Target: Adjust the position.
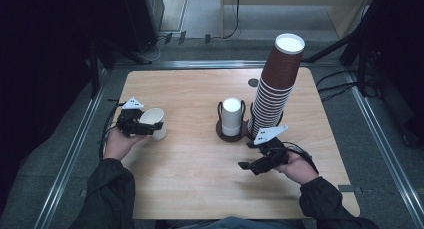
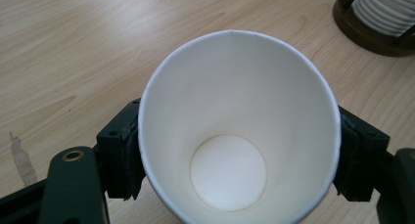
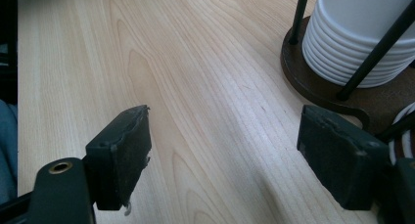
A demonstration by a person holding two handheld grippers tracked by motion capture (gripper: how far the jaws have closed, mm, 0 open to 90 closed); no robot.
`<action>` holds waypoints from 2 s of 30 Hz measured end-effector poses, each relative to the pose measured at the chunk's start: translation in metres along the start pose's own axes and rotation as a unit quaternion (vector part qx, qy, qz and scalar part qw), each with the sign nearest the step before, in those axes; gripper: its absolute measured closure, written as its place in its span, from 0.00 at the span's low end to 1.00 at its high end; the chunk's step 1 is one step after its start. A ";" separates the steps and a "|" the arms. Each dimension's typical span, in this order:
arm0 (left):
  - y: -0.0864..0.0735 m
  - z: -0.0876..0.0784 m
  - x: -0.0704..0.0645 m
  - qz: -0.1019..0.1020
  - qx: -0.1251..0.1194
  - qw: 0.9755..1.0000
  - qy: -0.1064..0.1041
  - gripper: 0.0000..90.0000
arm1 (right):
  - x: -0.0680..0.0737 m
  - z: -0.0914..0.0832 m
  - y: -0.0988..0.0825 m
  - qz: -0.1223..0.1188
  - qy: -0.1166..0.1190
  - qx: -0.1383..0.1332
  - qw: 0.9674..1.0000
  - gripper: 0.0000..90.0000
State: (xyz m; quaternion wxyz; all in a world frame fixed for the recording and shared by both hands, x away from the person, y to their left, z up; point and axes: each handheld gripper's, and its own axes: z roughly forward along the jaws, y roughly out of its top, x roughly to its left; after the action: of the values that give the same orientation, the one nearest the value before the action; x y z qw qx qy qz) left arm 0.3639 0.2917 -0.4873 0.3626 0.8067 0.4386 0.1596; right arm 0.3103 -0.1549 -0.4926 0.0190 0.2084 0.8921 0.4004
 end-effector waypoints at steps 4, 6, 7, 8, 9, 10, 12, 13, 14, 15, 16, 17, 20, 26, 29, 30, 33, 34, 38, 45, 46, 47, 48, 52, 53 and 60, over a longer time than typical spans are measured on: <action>0.000 0.001 0.000 0.003 0.003 1.000 0.000 0.24 | 0.000 -0.001 0.000 -0.002 0.001 0.000 1.000 0.23; 0.000 0.001 0.000 0.003 0.005 1.000 0.000 0.23 | 0.000 -0.001 0.000 -0.001 0.001 0.000 1.000 0.23; -0.001 0.002 0.000 0.002 0.006 1.000 -0.001 0.22 | 0.000 -0.001 0.000 -0.002 0.000 -0.001 1.000 0.23; -0.001 0.002 0.000 0.002 0.007 1.000 0.000 0.21 | 0.000 -0.001 0.000 -0.002 0.001 -0.001 1.000 0.23; -0.002 0.002 0.000 0.003 0.010 1.000 -0.001 0.20 | 0.000 -0.001 0.000 -0.003 0.002 -0.002 1.000 0.23; -0.002 0.002 0.000 -0.001 0.012 1.000 -0.004 0.19 | 0.000 -0.001 0.000 -0.003 0.001 -0.001 1.000 0.23; -0.003 0.003 0.000 0.000 0.013 1.000 -0.006 0.17 | 0.000 -0.001 0.000 -0.003 0.002 -0.002 1.000 0.23; -0.003 0.003 0.000 -0.001 0.013 1.000 -0.011 0.17 | 0.000 -0.001 0.000 -0.003 0.002 -0.002 1.000 0.23; -0.003 0.003 0.000 -0.002 0.013 1.000 -0.014 0.16 | 0.000 -0.001 0.000 -0.002 0.002 -0.001 1.000 0.23; -0.003 0.003 0.000 -0.002 0.014 1.000 -0.015 0.14 | 0.000 -0.002 0.000 -0.001 0.002 -0.001 1.000 0.23; -0.003 0.003 0.000 -0.003 0.013 1.000 -0.016 0.14 | 0.000 -0.002 0.000 -0.001 0.002 -0.001 1.000 0.23; -0.003 0.002 0.000 -0.004 0.013 1.000 -0.015 0.14 | 0.000 -0.002 0.001 0.000 0.002 -0.001 1.000 0.23; -0.002 0.001 0.001 -0.008 0.010 1.000 -0.019 0.14 | 0.000 -0.002 0.001 -0.001 0.003 -0.001 1.000 0.23; 0.003 -0.010 0.001 -0.016 -0.001 0.999 -0.028 0.14 | -0.001 -0.003 0.001 0.000 0.004 -0.002 1.000 0.23; 0.006 -0.016 -0.001 -0.014 -0.001 0.999 -0.031 0.14 | -0.001 -0.003 0.001 0.001 0.004 -0.001 1.000 0.23; 0.007 -0.017 -0.002 -0.015 -0.002 0.999 -0.030 0.14 | -0.001 -0.003 0.001 0.004 0.005 -0.002 1.000 0.23; 0.008 -0.022 -0.001 -0.024 -0.004 0.999 -0.027 0.14 | -0.003 -0.003 0.001 0.015 0.009 -0.005 1.000 0.23; 0.008 -0.024 -0.001 -0.027 -0.005 0.999 -0.026 0.14 | -0.003 -0.004 0.002 0.016 0.010 -0.007 1.000 0.23; 0.010 -0.034 0.001 -0.034 -0.013 0.999 -0.022 0.14 | -0.004 -0.006 0.002 0.012 0.007 -0.010 1.000 0.25; 0.016 -0.048 -0.002 -0.034 -0.011 0.999 -0.032 0.15 | -0.006 -0.011 0.002 0.013 0.000 -0.016 1.000 0.25; 0.017 -0.049 -0.003 -0.033 -0.012 0.999 -0.030 0.15 | -0.006 -0.012 0.002 0.011 -0.002 -0.016 1.000 0.24; 0.018 -0.050 -0.004 -0.033 -0.012 0.999 -0.030 0.15 | -0.006 -0.013 0.002 0.010 -0.004 -0.017 1.000 0.24; 0.019 -0.051 -0.005 -0.036 -0.014 0.999 -0.034 0.15 | -0.006 -0.013 0.002 0.009 -0.006 -0.018 1.000 0.24; 0.024 -0.054 -0.013 -0.029 -0.015 0.999 -0.039 0.15 | -0.004 -0.017 0.003 0.000 0.000 -0.009 1.000 0.20; 0.025 -0.054 -0.014 -0.027 -0.015 0.999 -0.038 0.16 | -0.003 -0.017 0.004 -0.006 0.004 -0.004 1.000 0.18; 0.034 -0.052 -0.028 -0.018 -0.011 0.999 -0.045 0.17 | -0.003 -0.027 0.009 0.022 0.017 -0.007 1.000 0.18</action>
State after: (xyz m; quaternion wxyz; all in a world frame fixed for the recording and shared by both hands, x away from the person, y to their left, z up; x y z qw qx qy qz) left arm 0.3377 0.2798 -0.4252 0.3940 0.8009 0.4344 0.1211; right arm 0.3109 -0.1700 -0.4685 -0.0033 0.2210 0.8846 0.4107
